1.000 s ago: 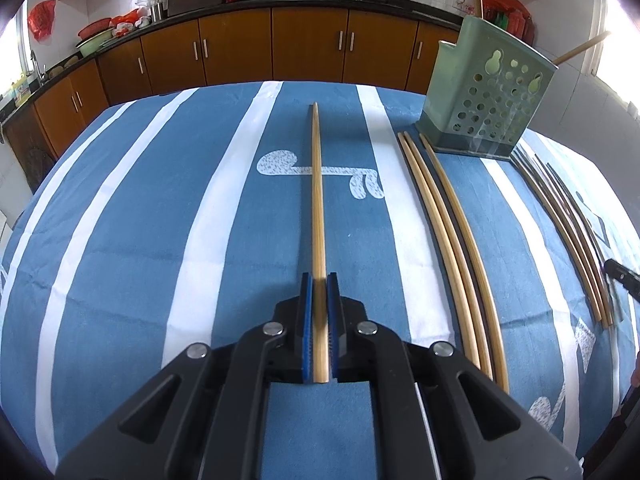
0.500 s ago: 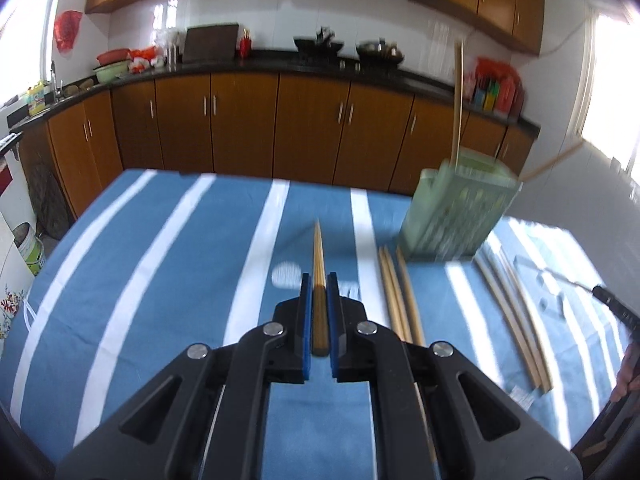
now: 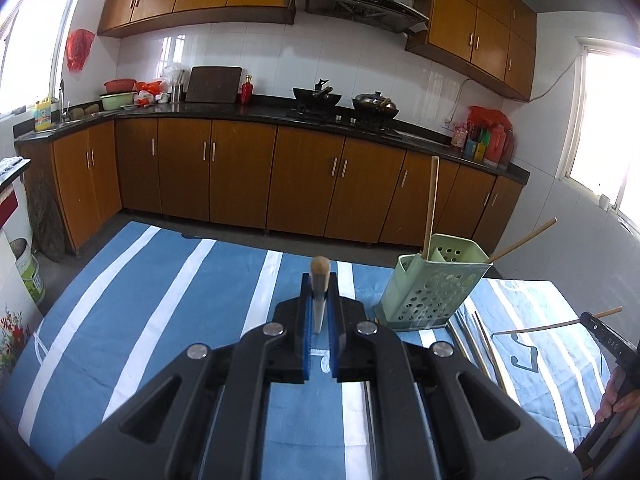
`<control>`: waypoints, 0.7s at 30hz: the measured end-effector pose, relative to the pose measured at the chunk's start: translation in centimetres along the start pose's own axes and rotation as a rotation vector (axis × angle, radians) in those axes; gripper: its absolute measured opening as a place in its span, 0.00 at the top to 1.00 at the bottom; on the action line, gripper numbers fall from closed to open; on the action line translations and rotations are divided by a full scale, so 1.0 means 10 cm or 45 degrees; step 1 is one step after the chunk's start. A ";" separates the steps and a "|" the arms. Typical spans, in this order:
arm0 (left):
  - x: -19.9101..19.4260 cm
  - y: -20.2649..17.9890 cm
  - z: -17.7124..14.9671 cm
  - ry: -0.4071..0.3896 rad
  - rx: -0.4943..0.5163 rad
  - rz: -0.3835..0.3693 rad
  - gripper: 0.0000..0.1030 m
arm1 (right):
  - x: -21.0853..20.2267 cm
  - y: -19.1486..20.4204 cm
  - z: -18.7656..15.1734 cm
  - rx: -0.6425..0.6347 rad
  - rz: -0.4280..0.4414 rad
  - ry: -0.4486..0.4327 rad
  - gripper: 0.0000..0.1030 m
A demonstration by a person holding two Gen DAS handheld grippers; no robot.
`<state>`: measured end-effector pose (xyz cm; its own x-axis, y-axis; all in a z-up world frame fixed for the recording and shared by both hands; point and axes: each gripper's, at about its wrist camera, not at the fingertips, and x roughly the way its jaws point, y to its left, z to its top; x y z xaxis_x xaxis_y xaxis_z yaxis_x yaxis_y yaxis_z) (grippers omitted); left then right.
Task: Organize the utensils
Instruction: 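Lower the chopsticks into the green holder and open both grippers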
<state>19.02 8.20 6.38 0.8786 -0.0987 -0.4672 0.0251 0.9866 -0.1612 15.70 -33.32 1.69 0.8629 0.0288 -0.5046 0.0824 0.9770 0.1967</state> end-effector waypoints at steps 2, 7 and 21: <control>-0.01 -0.02 0.02 -0.003 0.003 0.001 0.92 | -0.01 0.02 0.02 -0.004 0.001 -0.006 0.93; -0.11 -0.08 0.12 -0.026 0.007 -0.037 0.92 | -0.08 0.10 0.18 -0.020 0.032 -0.038 0.93; -0.56 -0.73 0.93 -0.300 -0.010 -0.193 0.92 | -0.62 0.62 1.04 -0.012 0.385 -0.263 0.93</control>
<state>18.38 2.74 18.25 0.9517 -0.2114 -0.2226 0.1619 0.9617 -0.2210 16.06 -29.67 14.78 0.9301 0.2744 -0.2441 -0.1958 0.9328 0.3026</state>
